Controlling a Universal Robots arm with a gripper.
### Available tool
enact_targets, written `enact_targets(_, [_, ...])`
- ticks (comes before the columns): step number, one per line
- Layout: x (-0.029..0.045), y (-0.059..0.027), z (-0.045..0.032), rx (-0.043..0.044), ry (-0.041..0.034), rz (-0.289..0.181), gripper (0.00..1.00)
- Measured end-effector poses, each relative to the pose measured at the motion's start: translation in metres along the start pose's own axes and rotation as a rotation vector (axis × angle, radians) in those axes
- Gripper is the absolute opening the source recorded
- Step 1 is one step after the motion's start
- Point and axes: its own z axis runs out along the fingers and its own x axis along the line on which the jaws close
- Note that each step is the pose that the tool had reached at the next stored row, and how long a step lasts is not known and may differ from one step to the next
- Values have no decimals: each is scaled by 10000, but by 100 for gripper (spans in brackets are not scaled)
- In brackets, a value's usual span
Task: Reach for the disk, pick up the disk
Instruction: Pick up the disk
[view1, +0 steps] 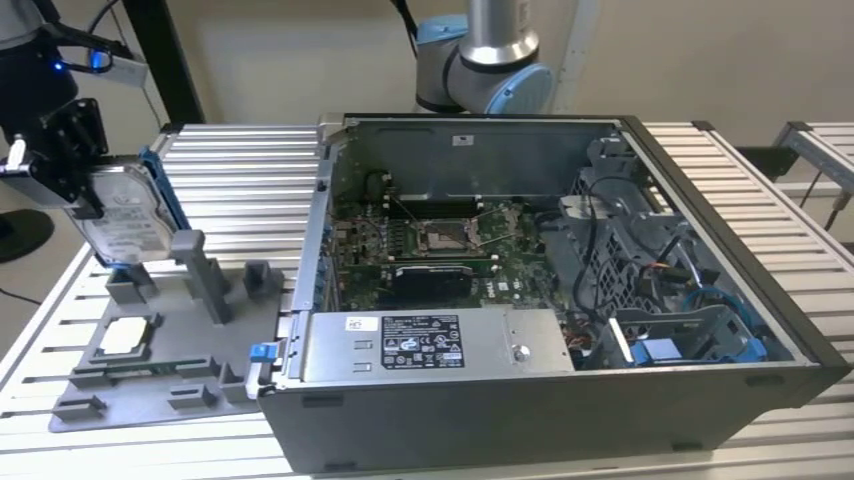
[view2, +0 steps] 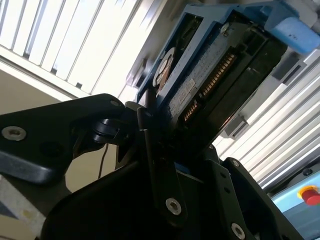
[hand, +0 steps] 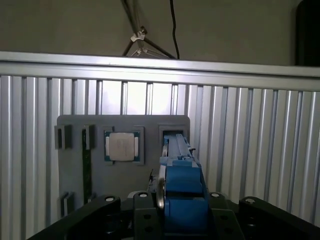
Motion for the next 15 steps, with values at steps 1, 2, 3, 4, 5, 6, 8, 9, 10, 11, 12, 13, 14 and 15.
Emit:
enact_targets(1, [0,0,-12,0,0,0,0])
enact_targets(2, [0,0,-23,1,-1,0,0])
enact_targets(3, [0,0,-36,0,0,0,0])
enact_targets(4, [0,0,-48,1,0,0,0])
enact_targets(5, [0,1,-63,1,-1,0,0])
enact_targets(6, [-1,1,-76,1,0,0,0])
enact_targets(8, [-1,1,-103,-1,0,0,0])
enact_targets(9, [-1,1,-116,-1,0,0,0])
enact_targets(10, [-1,1,-127,0,0,0,0])
enact_targets(11, [-1,1,-140,1,0,0,0])
enact_targets(12, [-1,2,-153,0,0,0,0])
enact_targets(13, [-1,2,-164,1,0,0,0])
enact_targets(14, [-1,2,-178,0,0,0,0])
enact_targets(15, [-1,2,-190,1,0,0,0])
